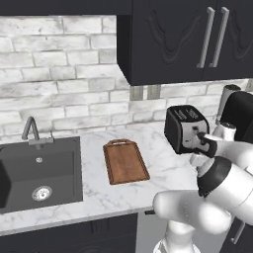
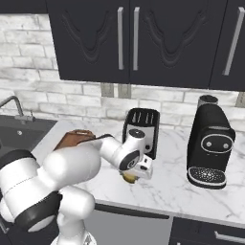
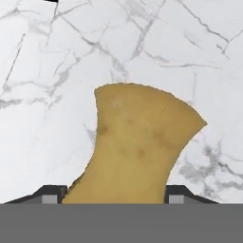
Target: Pick up the sponge from the counter and clean the cutting board by briefly scrubbing or pressing down on the cutting board. Once finished, release the sponge.
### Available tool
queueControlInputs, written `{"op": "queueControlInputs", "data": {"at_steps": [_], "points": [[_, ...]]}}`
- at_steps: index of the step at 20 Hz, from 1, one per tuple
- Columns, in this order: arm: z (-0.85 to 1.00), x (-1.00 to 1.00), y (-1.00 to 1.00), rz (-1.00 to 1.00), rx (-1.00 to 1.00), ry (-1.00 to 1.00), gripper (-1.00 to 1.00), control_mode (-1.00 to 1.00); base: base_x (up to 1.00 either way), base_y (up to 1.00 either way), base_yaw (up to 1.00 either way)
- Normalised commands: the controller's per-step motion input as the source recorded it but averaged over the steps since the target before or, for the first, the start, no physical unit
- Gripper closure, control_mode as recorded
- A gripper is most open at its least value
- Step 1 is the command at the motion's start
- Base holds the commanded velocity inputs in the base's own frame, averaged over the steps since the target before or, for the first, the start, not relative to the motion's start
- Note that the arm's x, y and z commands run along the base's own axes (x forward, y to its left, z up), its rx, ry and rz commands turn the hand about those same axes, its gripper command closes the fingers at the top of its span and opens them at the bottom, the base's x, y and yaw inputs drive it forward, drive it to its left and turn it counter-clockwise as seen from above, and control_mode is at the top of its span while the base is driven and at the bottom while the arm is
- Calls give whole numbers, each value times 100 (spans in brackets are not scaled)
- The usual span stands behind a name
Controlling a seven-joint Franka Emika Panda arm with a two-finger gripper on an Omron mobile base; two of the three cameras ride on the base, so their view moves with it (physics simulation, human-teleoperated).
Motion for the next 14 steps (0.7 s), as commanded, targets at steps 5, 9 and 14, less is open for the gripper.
{"op": "queueControlInputs", "data": {"at_steps": [5, 9, 14], "points": [[30, 12, 86, 37, -4, 15, 100, -100, 0, 0, 0], [20, 29, 93, 41, -1, 12, 100, -100, 0, 0, 0], [17, 41, 84, 43, 0, 8, 100, -100, 0, 0, 0]]}}
